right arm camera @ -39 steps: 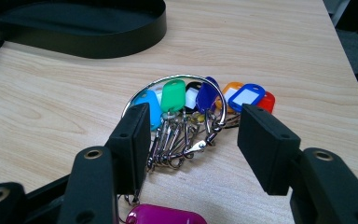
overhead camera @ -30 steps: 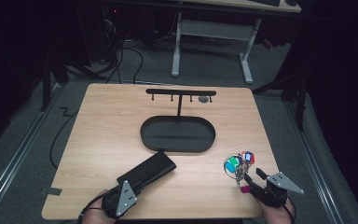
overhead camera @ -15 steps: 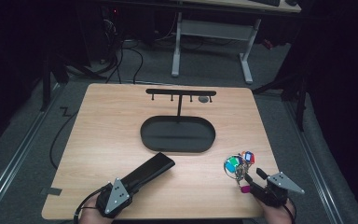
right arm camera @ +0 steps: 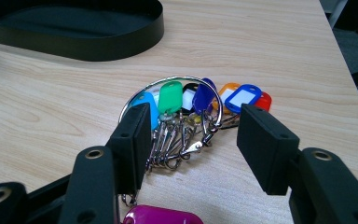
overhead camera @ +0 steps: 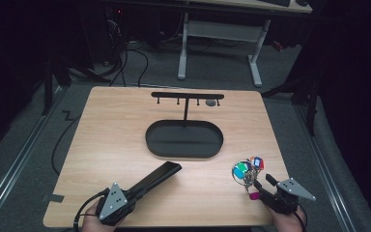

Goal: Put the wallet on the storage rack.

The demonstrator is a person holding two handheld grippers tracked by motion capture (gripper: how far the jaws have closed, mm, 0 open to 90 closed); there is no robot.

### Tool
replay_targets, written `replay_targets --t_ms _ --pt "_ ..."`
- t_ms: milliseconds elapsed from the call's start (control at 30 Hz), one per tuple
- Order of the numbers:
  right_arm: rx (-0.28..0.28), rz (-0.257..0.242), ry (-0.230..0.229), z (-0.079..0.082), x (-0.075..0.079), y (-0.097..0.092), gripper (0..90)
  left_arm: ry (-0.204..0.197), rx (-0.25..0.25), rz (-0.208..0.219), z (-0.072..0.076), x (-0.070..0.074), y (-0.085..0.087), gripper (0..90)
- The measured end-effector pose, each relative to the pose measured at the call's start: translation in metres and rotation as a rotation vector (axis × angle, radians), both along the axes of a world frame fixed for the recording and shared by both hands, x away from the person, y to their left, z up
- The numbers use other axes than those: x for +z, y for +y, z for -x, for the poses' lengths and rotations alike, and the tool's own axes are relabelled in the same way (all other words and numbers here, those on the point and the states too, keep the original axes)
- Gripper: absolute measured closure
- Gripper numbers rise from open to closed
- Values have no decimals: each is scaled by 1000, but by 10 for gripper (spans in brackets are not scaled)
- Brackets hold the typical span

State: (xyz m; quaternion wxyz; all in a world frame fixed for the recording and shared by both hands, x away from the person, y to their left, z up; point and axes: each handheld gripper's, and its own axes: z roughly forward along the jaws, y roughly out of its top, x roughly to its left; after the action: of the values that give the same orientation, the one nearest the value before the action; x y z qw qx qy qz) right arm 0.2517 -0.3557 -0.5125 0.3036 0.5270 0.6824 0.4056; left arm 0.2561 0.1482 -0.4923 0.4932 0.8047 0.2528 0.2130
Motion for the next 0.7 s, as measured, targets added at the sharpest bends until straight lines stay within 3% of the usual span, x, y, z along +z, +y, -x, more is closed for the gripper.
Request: replay_targets --t_ms 400,700 --pt "0 -3 -2 0 0 0 452 26 0 110 1 5 6 817" --pt "1 -2 -1 0 0 0 452 34 46 154 -5 2 16 814"
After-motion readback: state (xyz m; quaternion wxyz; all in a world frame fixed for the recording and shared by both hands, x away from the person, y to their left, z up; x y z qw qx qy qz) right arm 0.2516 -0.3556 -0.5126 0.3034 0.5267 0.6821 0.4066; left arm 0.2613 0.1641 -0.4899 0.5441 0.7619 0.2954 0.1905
